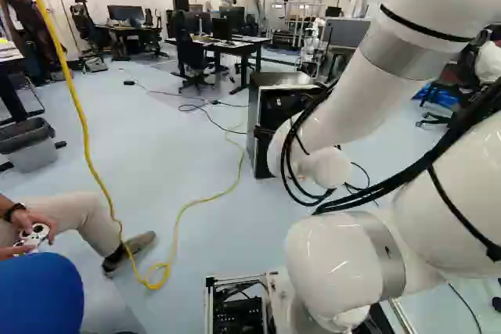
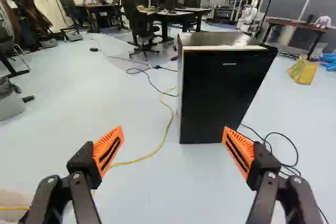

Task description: Grab a drink from the fridge

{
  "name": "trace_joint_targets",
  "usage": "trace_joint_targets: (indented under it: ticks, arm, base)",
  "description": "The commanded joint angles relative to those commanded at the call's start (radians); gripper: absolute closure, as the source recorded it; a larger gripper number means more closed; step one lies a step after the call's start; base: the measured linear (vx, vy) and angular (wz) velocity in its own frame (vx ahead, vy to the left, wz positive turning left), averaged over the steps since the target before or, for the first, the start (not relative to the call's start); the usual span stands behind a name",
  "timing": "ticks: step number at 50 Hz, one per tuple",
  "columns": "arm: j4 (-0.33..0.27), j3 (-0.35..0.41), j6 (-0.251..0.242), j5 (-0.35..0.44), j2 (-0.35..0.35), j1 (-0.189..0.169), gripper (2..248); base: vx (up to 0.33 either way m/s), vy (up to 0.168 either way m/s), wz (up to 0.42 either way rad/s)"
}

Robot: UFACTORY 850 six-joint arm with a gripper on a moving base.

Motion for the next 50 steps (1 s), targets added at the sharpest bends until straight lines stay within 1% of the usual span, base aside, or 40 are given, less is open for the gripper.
trace_joint_targets:
  ticks: [50]
  arm:
    - [0.000, 0.000, 0.000, 0.000, 0.000, 0.000, 3]
  base:
    - [0.004, 0.000, -0.001]
